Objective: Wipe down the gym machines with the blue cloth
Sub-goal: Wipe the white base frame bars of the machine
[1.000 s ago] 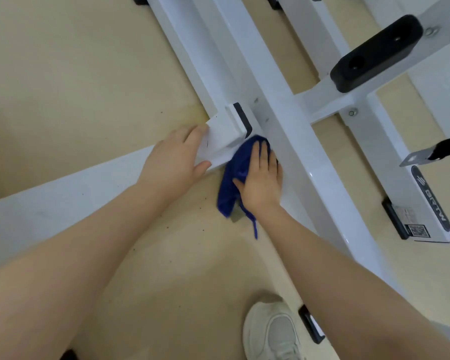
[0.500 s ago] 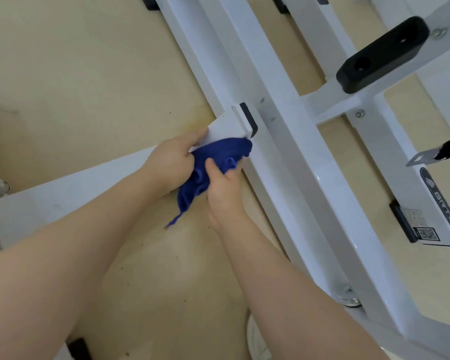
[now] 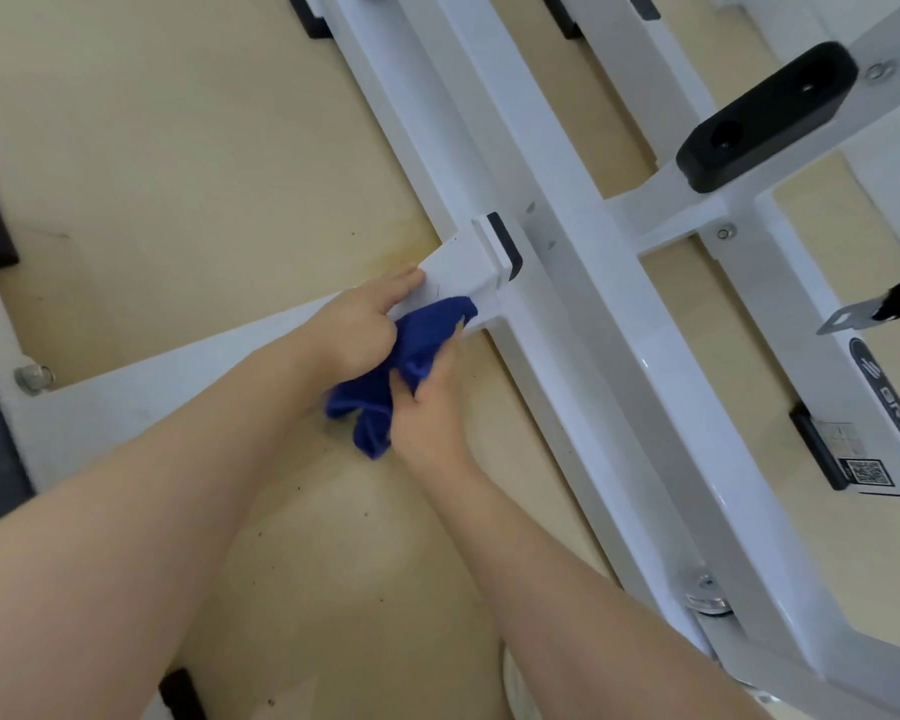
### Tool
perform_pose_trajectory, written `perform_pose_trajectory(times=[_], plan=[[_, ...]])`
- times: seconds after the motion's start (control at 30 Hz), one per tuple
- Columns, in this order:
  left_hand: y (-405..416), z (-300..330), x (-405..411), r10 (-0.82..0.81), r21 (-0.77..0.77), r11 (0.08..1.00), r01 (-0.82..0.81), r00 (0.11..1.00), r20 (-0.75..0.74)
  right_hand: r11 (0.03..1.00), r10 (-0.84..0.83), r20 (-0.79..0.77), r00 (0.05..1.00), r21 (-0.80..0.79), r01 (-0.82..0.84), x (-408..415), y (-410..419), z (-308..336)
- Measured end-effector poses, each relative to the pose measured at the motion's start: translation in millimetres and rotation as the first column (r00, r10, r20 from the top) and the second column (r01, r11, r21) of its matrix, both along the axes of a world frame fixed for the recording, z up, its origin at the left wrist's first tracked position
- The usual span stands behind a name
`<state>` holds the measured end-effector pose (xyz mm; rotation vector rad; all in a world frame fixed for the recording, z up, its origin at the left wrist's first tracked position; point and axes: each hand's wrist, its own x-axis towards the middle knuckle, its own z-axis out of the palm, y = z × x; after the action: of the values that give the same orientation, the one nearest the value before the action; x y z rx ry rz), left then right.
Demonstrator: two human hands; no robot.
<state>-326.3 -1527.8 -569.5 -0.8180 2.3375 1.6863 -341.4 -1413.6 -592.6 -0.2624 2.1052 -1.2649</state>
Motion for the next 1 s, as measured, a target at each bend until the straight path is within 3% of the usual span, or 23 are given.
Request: perform_pose_trajectory(times=[0.03,0.07,0.1,0.13,0.2,0.33,0.37,0.47,0.5,0.6,0.7,0.73,0.8,0.87,0.93,1.0], plan=[[-2,3,1,-0.025,-0.021,0.999,0.025,1.0,0.0,0.981,0.143,-0.237,0.961,0.162,-0.106,0,6,-6],[-2,5,3,-0.048,-0.052,0.998,0.048,0.999,-0.001,0.91,0.324,-0.498,0.805,0.396,-0.121,-4,14,-14],[-2,4,6,-0.063,-0.086,0.994,0.063,0.998,0.0,0.844,0.456,-0.679,0.575,0.536,-0.035,-11,21,-17],[-1,2,10,-0.078,-0.122,0.989,0.078,0.997,0.002,0.796,0.549,-0.742,0.386,0.605,0.03,-20,30,-23],[4,-3,18,-0.131,-0.162,0.978,0.134,0.991,0.028,0.735,0.664,-0.736,0.133,0.675,0.065,-35,45,-22],[10,-2,16,-0.099,-0.113,0.989,0.097,0.995,-0.007,0.608,0.767,-0.602,-0.221,0.792,-0.048,-50,43,-19],[9,-1,14,-0.073,-0.123,0.989,0.077,0.997,0.034,0.546,0.805,-0.535,-0.256,0.837,-0.029,-49,32,-14],[2,-3,17,-0.089,-0.25,0.963,0.102,0.994,0.064,0.221,0.922,-0.185,-0.34,0.973,0.07,-56,5,0],[0,-3,20,-0.118,-0.312,0.942,0.128,0.992,0.052,0.17,0.934,-0.123,-0.336,0.979,0.113,-60,1,12],[-8,-2,32,-0.166,-0.456,0.864,0.214,0.976,0.143,0.291,0.932,-0.2,-0.302,0.911,0.294,-74,7,37],[-13,-4,42,-0.236,-0.538,0.754,0.377,0.92,0.314,0.369,0.919,-0.308,-0.245,0.889,0.269,-64,10,40],[-13,-5,44,-0.258,-0.543,0.725,0.425,0.897,0.358,0.363,0.919,-0.305,-0.249,0.901,0.239,-61,8,34],[-12,-6,45,-0.269,-0.547,0.687,0.477,0.867,0.419,0.196,0.955,-0.162,-0.25,0.974,0.116,-59,-1,30],[-11,-5,46,-0.268,-0.55,0.667,0.502,0.851,0.451,0.11,0.961,-0.088,-0.263,0.992,0.069,-68,-13,39],[-8,-4,45,-0.26,-0.545,0.67,0.504,0.847,0.464,0.149,0.969,-0.13,-0.209,0.986,0.078,-79,-13,54],[-7,-3,45,-0.252,-0.53,0.685,0.5,0.845,0.472,0.286,0.953,-0.267,-0.145,0.949,0.133,-85,0,56]])
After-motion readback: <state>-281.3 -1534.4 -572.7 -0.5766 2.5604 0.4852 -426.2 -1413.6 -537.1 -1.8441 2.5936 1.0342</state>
